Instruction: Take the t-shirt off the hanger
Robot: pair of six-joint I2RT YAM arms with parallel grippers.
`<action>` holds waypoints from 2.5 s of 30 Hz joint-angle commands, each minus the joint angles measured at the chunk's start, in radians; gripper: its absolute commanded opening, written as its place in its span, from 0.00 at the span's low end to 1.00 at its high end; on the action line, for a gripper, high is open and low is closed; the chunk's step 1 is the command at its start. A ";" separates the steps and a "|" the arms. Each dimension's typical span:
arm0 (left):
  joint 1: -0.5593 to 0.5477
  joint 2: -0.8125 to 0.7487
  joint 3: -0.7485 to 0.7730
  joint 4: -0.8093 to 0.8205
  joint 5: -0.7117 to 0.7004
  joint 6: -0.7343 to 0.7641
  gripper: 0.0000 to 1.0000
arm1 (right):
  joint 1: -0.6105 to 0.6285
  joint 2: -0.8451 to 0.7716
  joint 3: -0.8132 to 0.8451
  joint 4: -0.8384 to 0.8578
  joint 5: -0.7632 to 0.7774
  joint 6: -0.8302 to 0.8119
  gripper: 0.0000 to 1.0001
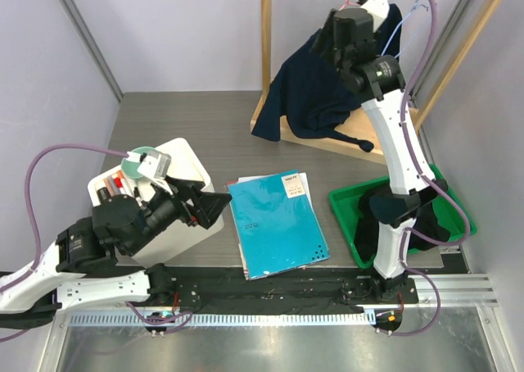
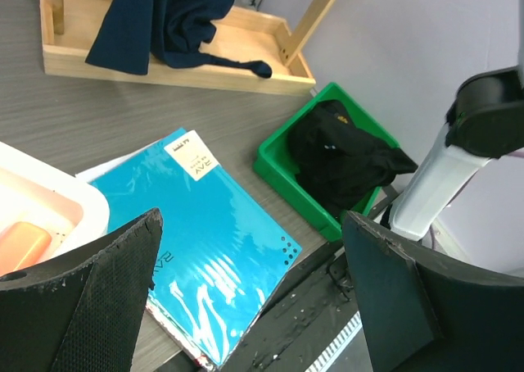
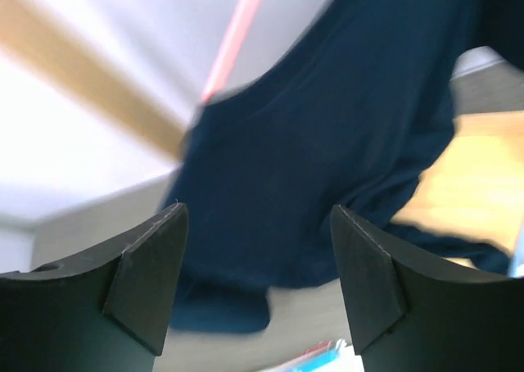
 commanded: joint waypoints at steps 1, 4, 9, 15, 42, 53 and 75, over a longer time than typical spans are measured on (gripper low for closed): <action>0.001 0.039 0.030 -0.021 0.015 0.005 0.90 | -0.093 -0.080 -0.116 0.198 -0.017 -0.005 0.75; 0.001 0.050 0.039 -0.021 0.015 0.020 0.90 | -0.098 -0.105 -0.181 0.317 -0.014 -0.044 0.74; 0.001 0.071 0.038 -0.001 0.014 0.039 0.90 | -0.098 -0.114 -0.193 0.398 0.012 -0.044 0.73; 0.001 0.097 0.047 -0.001 0.030 0.043 0.90 | -0.100 -0.145 -0.310 0.573 0.036 -0.035 0.69; 0.001 0.073 0.058 -0.027 0.046 0.016 0.90 | -0.098 -0.024 -0.248 0.697 -0.006 0.034 0.01; 0.001 0.093 0.079 -0.012 0.063 -0.006 0.90 | -0.100 -0.239 -0.325 0.665 -0.141 0.145 0.01; 0.010 0.401 0.404 0.059 0.104 0.180 0.79 | -0.123 -0.811 -1.072 0.584 -0.736 -0.081 0.01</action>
